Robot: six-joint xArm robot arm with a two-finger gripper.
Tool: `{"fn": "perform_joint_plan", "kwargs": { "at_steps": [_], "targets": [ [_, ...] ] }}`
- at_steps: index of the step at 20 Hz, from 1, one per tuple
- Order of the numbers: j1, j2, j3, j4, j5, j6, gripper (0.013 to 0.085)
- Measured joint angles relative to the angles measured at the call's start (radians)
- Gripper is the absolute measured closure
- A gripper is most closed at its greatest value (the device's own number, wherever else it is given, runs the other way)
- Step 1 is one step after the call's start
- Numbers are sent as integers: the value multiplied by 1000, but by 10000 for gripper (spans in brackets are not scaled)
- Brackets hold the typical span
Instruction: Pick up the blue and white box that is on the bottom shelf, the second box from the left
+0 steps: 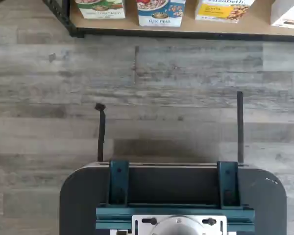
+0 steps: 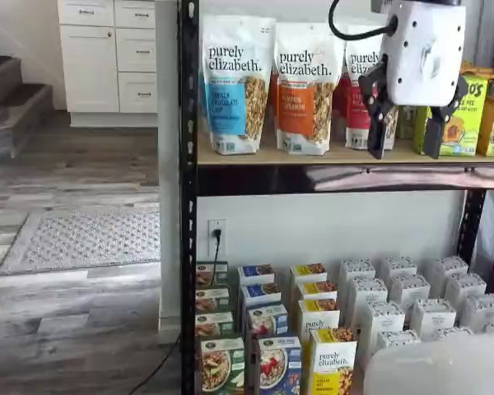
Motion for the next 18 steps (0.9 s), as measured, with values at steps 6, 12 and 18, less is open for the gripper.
{"fn": "perform_joint_plan", "kwargs": {
  "at_steps": [6,12,18],
  "targets": [
    [-4,-13,14,7,-28,-2,130],
    [-1,-11,34,9,-51,1,130],
    [21,-15,90,-5,-121,17,130]
  ]
}}
